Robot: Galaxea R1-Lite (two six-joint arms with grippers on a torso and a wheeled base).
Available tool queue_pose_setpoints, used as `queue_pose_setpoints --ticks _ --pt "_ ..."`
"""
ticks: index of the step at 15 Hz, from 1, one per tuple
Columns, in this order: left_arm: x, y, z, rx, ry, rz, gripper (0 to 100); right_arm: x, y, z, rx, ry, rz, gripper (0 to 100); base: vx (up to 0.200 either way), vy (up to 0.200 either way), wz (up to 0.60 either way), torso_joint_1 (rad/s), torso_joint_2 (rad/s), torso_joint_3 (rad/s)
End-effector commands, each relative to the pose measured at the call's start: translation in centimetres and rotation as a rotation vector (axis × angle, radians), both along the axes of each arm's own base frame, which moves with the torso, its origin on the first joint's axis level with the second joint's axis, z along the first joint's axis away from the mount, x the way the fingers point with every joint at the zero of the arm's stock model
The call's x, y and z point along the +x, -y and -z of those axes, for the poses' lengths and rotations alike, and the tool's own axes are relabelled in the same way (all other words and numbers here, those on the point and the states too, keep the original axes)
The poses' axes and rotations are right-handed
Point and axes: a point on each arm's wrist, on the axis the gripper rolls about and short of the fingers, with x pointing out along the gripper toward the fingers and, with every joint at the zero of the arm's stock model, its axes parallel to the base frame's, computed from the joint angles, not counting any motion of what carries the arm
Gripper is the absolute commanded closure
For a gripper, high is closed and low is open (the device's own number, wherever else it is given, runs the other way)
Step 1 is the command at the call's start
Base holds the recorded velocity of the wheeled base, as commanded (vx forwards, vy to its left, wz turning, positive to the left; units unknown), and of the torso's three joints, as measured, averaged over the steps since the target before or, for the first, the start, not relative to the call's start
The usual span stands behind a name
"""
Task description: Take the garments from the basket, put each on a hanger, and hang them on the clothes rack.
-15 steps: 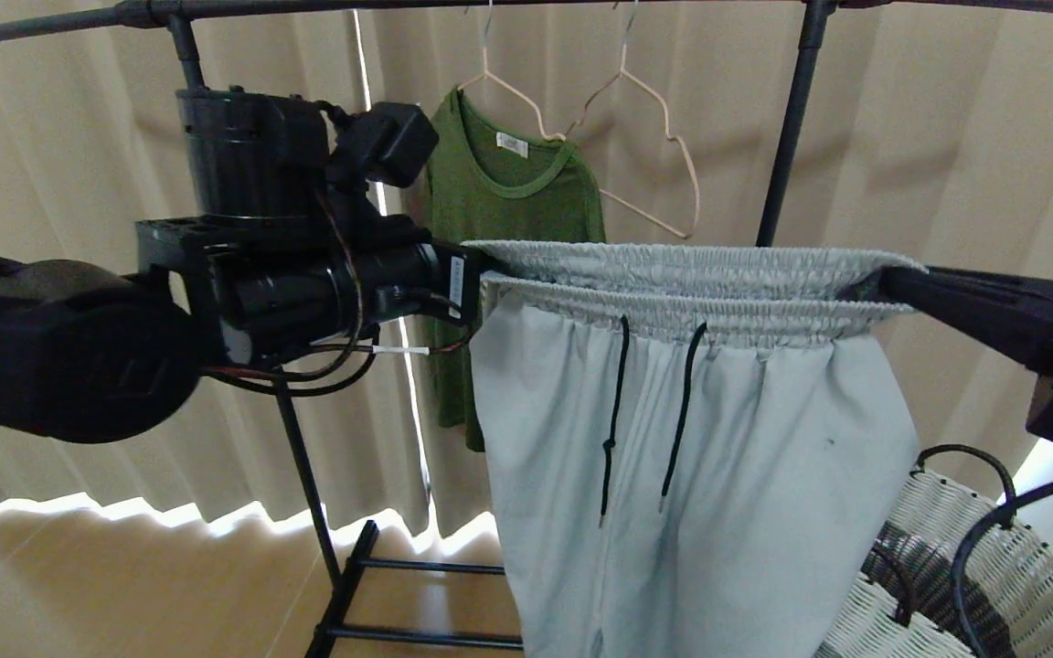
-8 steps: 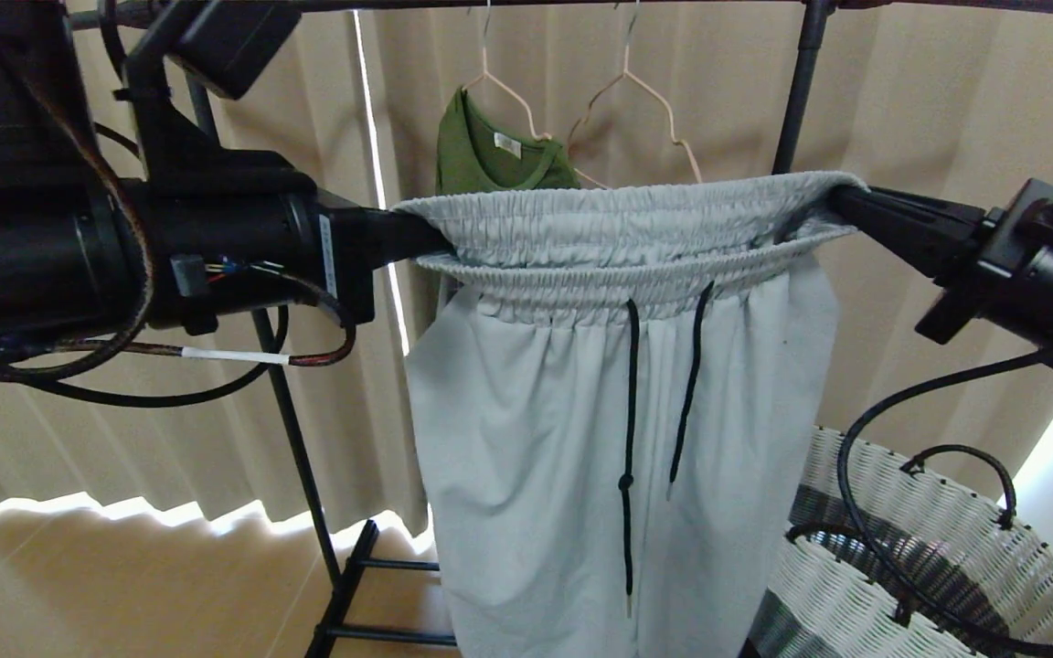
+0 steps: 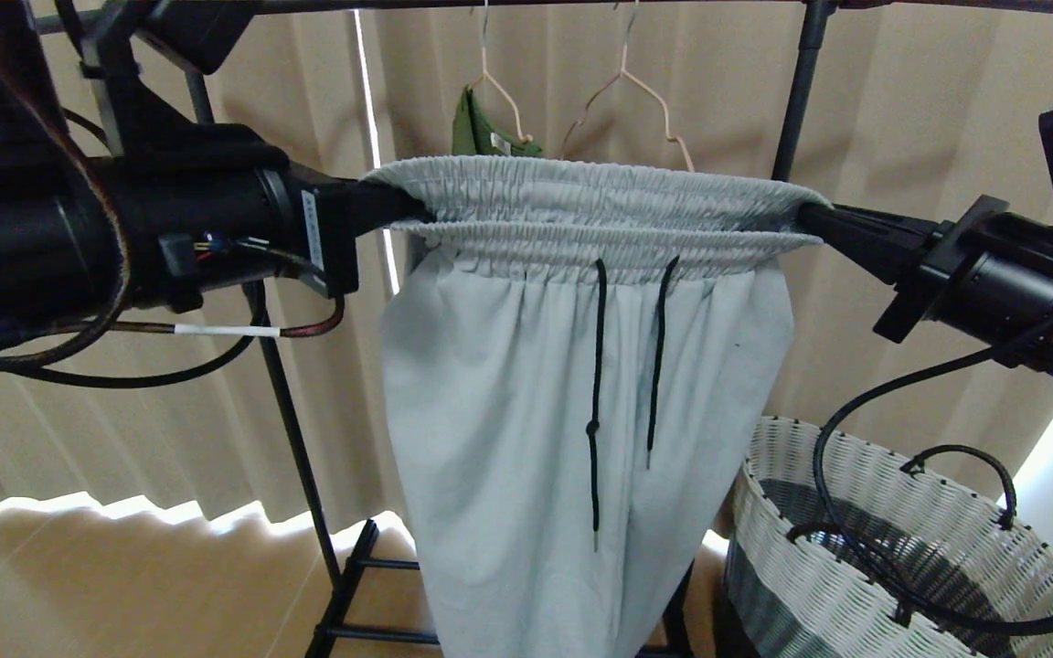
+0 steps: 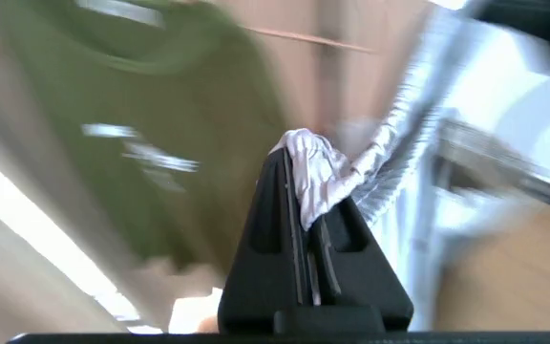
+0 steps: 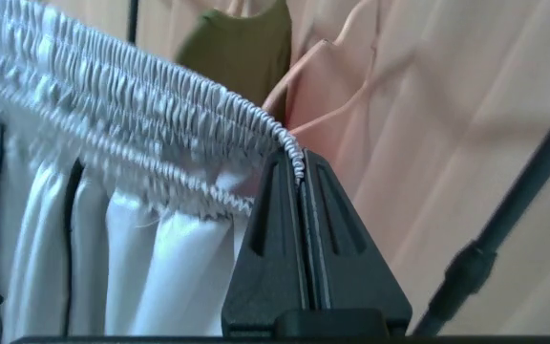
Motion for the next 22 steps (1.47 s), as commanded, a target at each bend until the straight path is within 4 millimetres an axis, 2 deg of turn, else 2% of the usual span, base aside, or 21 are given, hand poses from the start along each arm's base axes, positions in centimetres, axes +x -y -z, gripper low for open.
queue_pose_setpoints --ticks 1,2,4,9,19,20,22 --pt "2.5 0.9 0.8 0.008 0.015 -0.085 100 -0.6 0.3 -0.4 0.0 0.001 0.008 100 0.0 0.0 0.0 0.0 0.0 0.0" --pt "3.5 1.5 1.4 -0.001 0.037 -0.108 100 -0.9 0.4 -0.4 -0.002 -0.012 0.008 100 0.0 0.0 0.0 0.0 0.0 0.0" --pt "3.7 1.5 2.2 0.013 0.019 -0.106 100 -0.9 0.6 -0.2 -0.004 -0.015 0.016 100 0.0 0.0 0.0 0.0 0.0 0.0" --pt "3.1 1.2 1.6 0.0 0.038 -0.106 100 -0.9 0.6 -0.1 -0.007 -0.019 0.016 100 0.0 0.0 0.0 0.0 0.0 0.0" --pt "3.0 1.3 1.8 0.023 0.045 -0.102 100 -1.1 1.0 0.5 -0.016 -0.04 0.032 100 0.0 0.0 0.0 0.0 0.0 0.0" --pt "3.0 1.3 1.8 0.023 0.045 -0.102 100 -1.1 1.0 0.6 -0.018 -0.046 0.032 0 0.0 0.0 0.0 0.0 0.0 0.0" --pt "3.1 1.3 1.9 0.027 0.042 -0.102 100 -1.2 1.0 0.9 -0.02 -0.055 0.03 0 0.0 0.0 0.0 0.0 0.0 0.0"
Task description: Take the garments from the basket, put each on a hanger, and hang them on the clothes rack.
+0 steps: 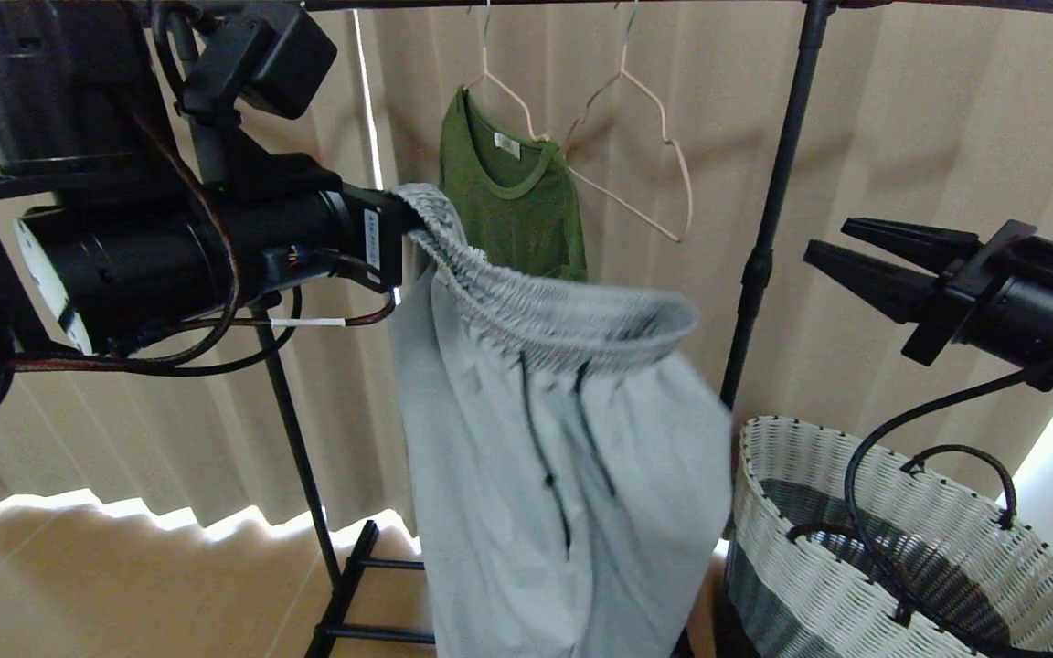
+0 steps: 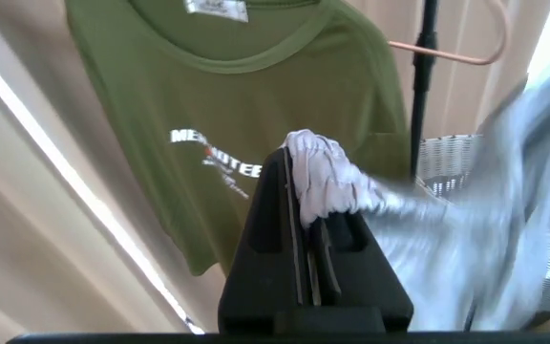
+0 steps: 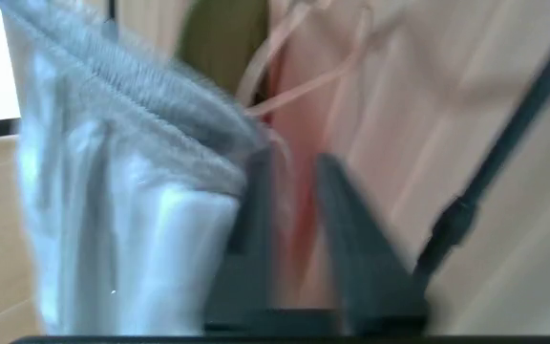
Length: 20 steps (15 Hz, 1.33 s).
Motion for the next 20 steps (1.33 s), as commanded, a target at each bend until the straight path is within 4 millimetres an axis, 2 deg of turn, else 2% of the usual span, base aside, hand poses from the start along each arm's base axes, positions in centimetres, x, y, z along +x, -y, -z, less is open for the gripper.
queue_pose_setpoints --ticks 1,5,9,11,13,15,16,18,20 --pt "0.1 0.0 0.1 0.001 -0.002 0.0 100 -0.2 -0.1 0.3 -0.002 -0.007 -0.007 0 0.0 0.0 0.0 0.0 0.0 0.0" --pt "0.2 -0.4 0.2 0.003 -0.005 -0.015 100 -0.5 -0.4 0.8 -0.004 -0.021 -0.025 0 0.0 0.0 0.0 0.0 0.0 0.0" --pt "0.8 -1.5 0.7 0.011 -0.021 -0.06 100 -1.9 -0.5 1.4 -0.007 -0.028 -0.047 0 0.0 0.0 0.0 0.0 0.0 0.0" --pt "0.5 -2.2 1.1 0.02 -0.032 -0.076 100 -2.4 -0.4 1.5 -0.006 -0.027 -0.045 0 0.0 0.0 0.0 0.0 0.0 0.0" --pt "-0.5 -3.4 1.8 0.033 -0.049 -0.102 100 -3.3 0.2 2.0 -0.027 -0.027 -0.021 0 0.0 0.0 0.0 0.0 0.0 0.0" --pt "-2.0 -5.3 2.6 0.049 -0.065 -0.147 100 -4.0 1.6 2.8 -0.088 -0.017 0.104 0 0.0 0.0 0.0 0.0 0.0 0.0" --pt "-3.2 -6.8 3.8 0.083 -0.083 -0.176 100 -4.4 2.6 3.7 -0.141 -0.02 0.217 0 0.0 0.0 0.0 0.0 0.0 0.0" --pt "-4.6 -8.0 5.3 0.096 -0.106 -0.204 100 -4.8 4.0 5.1 -0.214 -0.037 0.344 0 0.0 0.0 0.0 0.0 0.0 0.0" --pt "-5.1 -8.3 6.2 0.086 -0.073 -0.217 100 -4.9 5.4 5.4 -0.227 -0.044 0.419 0 0.0 0.0 0.0 0.0 0.0 0.0"
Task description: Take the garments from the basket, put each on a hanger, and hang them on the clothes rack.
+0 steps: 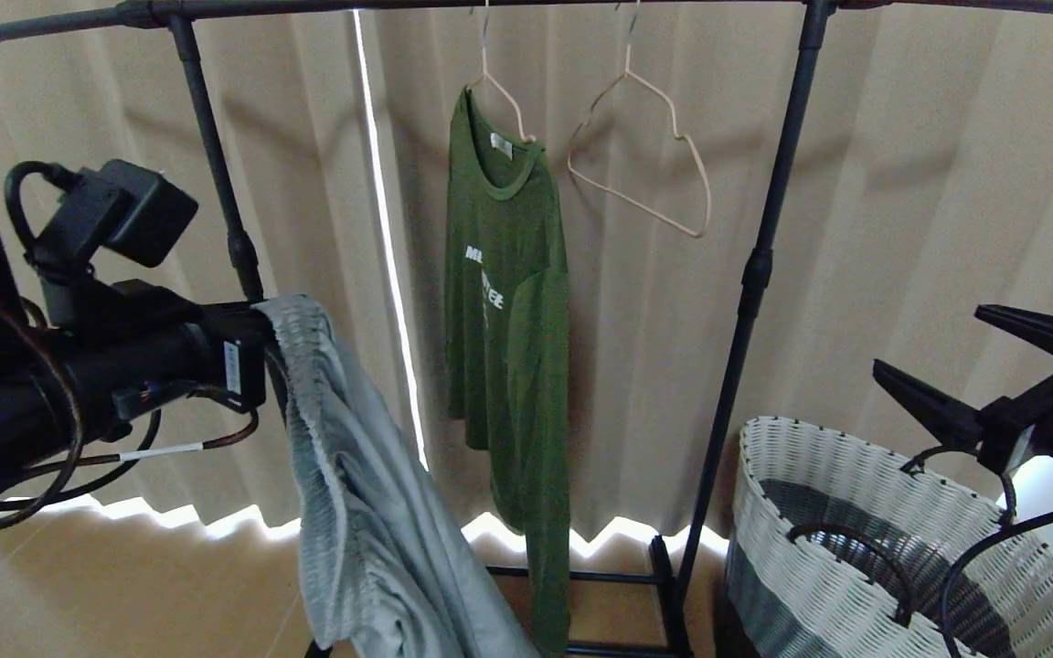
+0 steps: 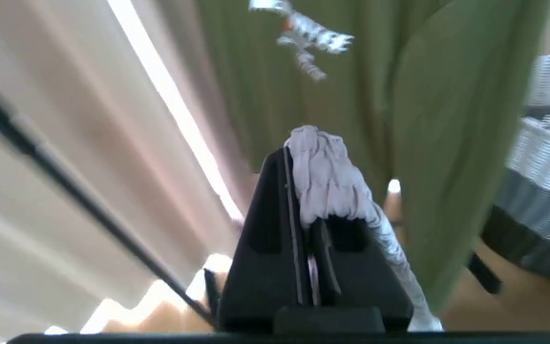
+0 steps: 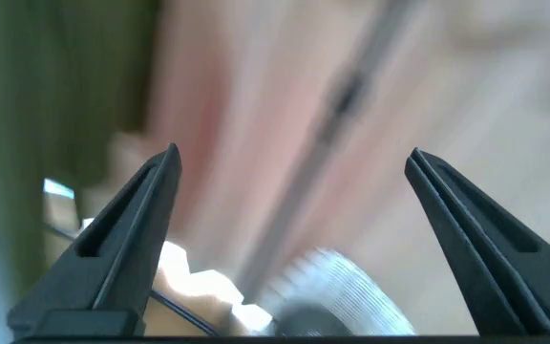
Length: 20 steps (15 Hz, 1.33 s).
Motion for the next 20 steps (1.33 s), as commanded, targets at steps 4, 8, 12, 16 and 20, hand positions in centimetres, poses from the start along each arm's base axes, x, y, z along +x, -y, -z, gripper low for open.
queue_pose_setpoints --ticks 4,8,12,16,20 --pt "-1.8 -1.3 2.3 0.036 0.062 -0.027 100 -0.7 2.4 0.6 -0.046 0.034 0.135 0 0.0 0.0 0.0 0.0 0.0 0.0" --pt "-3.0 -1.7 2.0 0.026 0.076 0.015 100 -0.9 2.7 0.9 -0.073 0.041 0.15 0 0.0 0.0 0.0 0.0 0.0 0.0" --pt "-3.9 -2.3 2.0 0.031 0.053 0.0 100 -1.0 2.7 1.0 -0.085 0.041 0.151 0 0.0 0.0 0.0 0.0 0.0 0.0" --pt "-4.1 -2.3 1.8 0.031 0.06 0.002 100 -1.0 2.7 1.1 -0.105 0.039 0.15 0 0.0 0.05 0.0 0.001 0.0 0.002" --pt "-4.1 -2.3 1.8 0.032 0.062 0.002 100 -1.0 2.7 1.1 -0.105 0.042 0.15 0 0.0 0.2 0.0 0.004 0.0 0.002"
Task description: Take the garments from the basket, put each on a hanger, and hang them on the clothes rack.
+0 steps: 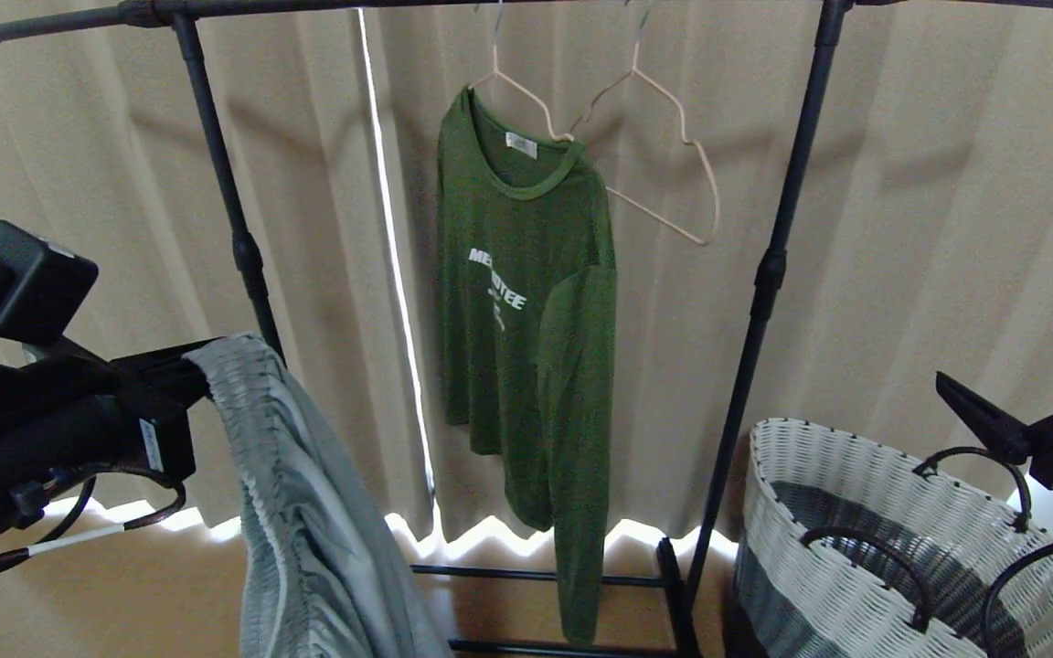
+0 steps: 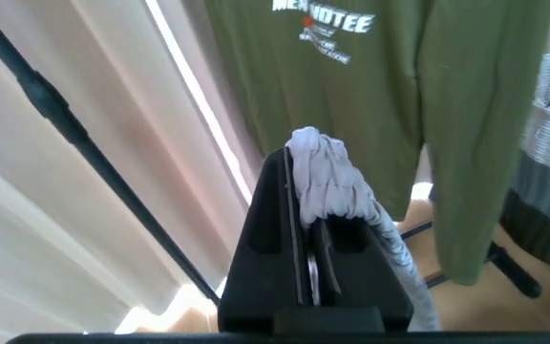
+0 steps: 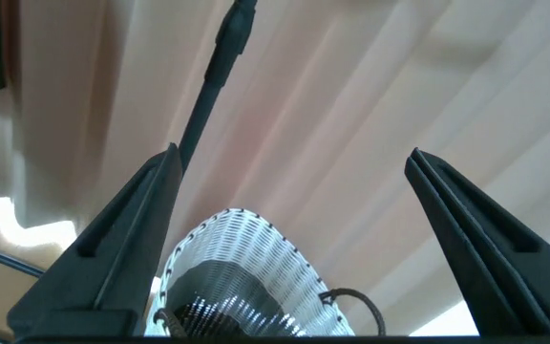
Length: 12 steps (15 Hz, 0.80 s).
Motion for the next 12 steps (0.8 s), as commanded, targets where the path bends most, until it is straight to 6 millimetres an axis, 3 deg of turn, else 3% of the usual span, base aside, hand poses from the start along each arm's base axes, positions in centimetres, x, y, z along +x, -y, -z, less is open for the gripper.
queue_pose_setpoints --ticks 1,6,12 --pt "0.0 0.0 0.0 0.0 0.002 -0.001 100 0.1 0.0 -0.1 -0.001 0.003 -0.001 0 0.0 0.2 0.0 0.007 0.0 0.002" --pt "0.0 0.0 0.1 0.003 0.0 0.001 100 0.0 0.0 0.0 -0.001 0.001 -0.001 0 0.0 0.2 0.0 0.002 0.0 0.002" --pt "-0.2 0.0 0.8 0.009 -0.022 0.001 100 -1.0 -0.1 0.7 -0.044 -0.013 0.0 0 0.0 0.0 0.0 0.0 0.0 0.0"
